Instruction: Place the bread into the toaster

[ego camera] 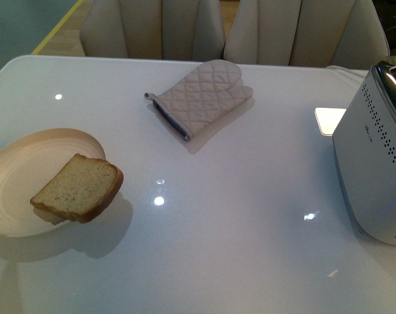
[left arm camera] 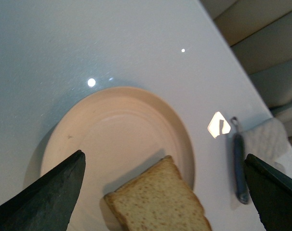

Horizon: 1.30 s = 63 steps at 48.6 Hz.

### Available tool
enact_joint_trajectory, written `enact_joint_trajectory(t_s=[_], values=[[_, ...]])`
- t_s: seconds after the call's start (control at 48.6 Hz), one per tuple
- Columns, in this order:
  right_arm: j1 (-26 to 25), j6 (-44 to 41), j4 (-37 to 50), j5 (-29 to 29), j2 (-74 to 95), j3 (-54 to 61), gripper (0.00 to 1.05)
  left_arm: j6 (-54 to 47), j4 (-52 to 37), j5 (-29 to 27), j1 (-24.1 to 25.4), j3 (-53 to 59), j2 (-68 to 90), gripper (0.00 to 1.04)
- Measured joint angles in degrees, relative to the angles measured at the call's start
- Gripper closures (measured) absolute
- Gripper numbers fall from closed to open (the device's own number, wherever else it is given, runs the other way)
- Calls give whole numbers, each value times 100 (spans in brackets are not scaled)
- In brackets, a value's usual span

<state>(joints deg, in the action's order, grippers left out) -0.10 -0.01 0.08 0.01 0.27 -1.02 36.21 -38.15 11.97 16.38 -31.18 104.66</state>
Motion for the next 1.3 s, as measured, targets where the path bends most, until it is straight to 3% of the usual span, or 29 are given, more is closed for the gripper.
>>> enact_joint_trajectory(t_s=[0.288, 0.885, 1.173, 1.297], values=[[0, 0, 0, 0, 0, 0, 9, -92, -385, 306, 494, -850, 2391, 7], [0, 0, 0, 0, 0, 0, 9, -229, -98, 295, 267, -2006, 3449, 7], [0, 0, 0, 0, 0, 0, 9, -179, 61, 275, 238, -2098, 3567, 53], [0, 0, 0, 0, 0, 0, 9, -175, 101, 367, 243, -2096, 3637, 80]])
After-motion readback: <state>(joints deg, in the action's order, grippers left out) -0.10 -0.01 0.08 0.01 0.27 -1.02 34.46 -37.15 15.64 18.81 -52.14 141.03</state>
